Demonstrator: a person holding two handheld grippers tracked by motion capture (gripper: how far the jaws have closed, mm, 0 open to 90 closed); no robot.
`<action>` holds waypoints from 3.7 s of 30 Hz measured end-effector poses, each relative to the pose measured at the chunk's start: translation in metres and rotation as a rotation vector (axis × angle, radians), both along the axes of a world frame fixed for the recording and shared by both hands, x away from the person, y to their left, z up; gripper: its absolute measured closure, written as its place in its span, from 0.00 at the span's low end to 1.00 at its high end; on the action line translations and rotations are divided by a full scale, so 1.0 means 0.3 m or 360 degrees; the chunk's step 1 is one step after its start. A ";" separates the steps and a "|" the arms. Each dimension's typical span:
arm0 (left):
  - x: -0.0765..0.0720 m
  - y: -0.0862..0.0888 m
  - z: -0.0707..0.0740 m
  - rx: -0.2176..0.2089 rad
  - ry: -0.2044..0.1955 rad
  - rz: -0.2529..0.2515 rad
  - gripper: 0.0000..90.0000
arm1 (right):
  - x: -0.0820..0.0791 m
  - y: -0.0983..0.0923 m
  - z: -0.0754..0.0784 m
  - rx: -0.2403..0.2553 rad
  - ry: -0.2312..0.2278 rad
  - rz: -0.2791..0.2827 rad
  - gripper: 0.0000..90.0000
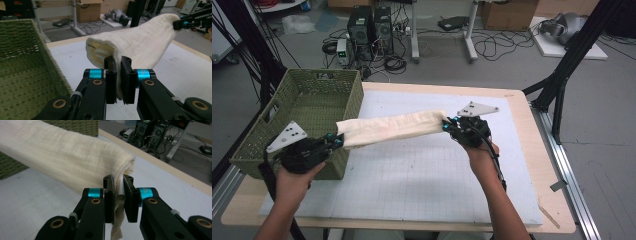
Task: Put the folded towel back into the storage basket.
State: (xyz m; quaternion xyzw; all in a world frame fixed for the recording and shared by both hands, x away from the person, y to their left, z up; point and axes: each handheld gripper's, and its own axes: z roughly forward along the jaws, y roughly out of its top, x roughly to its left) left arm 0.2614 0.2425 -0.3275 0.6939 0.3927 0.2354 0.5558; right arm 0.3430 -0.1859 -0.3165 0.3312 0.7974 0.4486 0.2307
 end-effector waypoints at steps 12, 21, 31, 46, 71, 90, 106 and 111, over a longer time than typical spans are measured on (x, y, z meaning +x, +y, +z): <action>-0.047 0.162 0.053 -0.0030 -0.0056 0.0127 0.93 | 0.073 0.183 0.100 0.0026 -0.0108 0.0117 0.90; -0.084 0.257 0.055 -0.0023 -0.0071 0.0232 0.94 | 0.134 0.320 0.122 0.0014 -0.0121 0.0196 0.90; -0.123 0.361 0.073 -0.0035 -0.0104 0.0331 0.94 | 0.185 0.467 0.153 -0.0002 -0.0146 0.0277 0.90; -0.165 0.497 0.068 0.0016 -0.0115 0.0531 0.94 | 0.284 0.728 0.192 -0.0082 -0.0164 0.0383 0.90; -0.109 0.577 -0.005 0.0064 -0.0004 0.0691 0.94 | 0.408 0.958 0.141 -0.0173 -0.0134 0.0352 0.90; -0.157 0.596 0.002 0.0040 -0.0065 0.0831 0.48 | 0.402 0.994 0.114 -0.0244 -0.0268 0.0329 0.56; -0.109 0.418 0.015 -0.0125 -0.0074 0.0511 0.33 | 0.318 0.643 0.215 -0.0071 -0.0213 0.0419 0.38; -0.088 0.336 0.025 -0.0132 -0.0086 0.0412 0.26 | 0.271 0.509 0.236 -0.0070 -0.0221 0.0398 0.33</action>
